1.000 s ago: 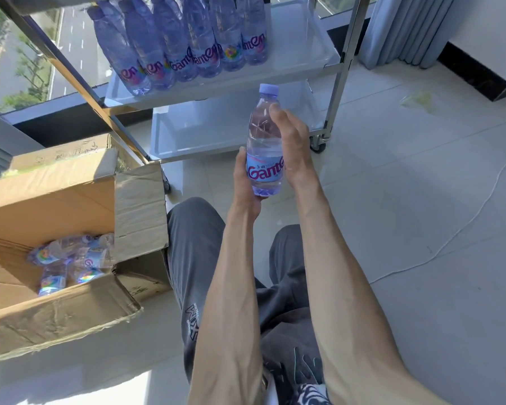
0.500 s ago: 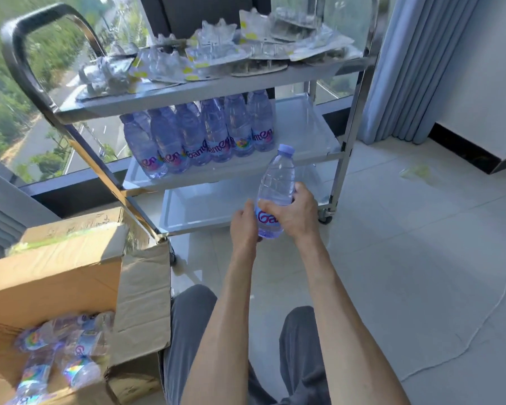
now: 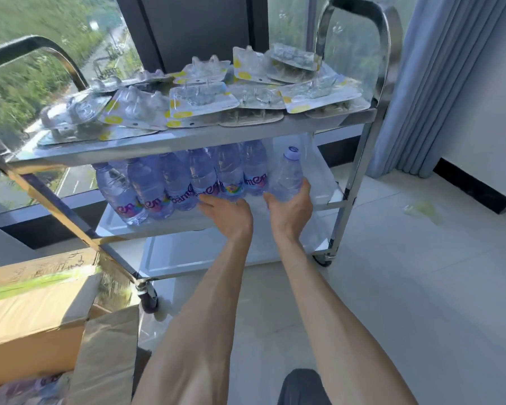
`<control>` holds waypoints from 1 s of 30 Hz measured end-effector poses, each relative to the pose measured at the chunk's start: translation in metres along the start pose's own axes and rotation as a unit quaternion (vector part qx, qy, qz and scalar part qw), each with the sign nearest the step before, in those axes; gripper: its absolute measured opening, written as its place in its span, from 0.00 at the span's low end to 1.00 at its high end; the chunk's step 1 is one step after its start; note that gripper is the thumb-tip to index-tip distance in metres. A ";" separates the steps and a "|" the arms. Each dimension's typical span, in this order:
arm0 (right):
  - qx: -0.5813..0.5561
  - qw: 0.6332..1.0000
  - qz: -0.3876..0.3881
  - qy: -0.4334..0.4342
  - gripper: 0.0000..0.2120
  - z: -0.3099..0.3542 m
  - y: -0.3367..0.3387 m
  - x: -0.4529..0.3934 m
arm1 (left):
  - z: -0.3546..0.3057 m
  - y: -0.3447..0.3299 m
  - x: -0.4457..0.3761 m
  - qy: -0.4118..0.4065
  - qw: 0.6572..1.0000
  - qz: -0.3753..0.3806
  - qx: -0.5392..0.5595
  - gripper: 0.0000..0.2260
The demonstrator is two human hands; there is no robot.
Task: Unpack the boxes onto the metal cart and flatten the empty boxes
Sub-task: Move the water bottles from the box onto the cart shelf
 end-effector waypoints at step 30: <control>0.145 0.978 0.150 -0.015 0.38 -0.085 -0.075 -0.085 | 0.026 -0.046 -0.043 0.020 0.997 -0.015 -0.077 0.47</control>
Point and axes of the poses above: each hand's wrist, its own x-axis away from the middle knuckle, its own y-axis out of the back of the hand, z = x × y, the point moved 3 cm from there along -x, towards the middle knuckle, and after that the axes turned 11 degrees about y, right-handed, at the moved point
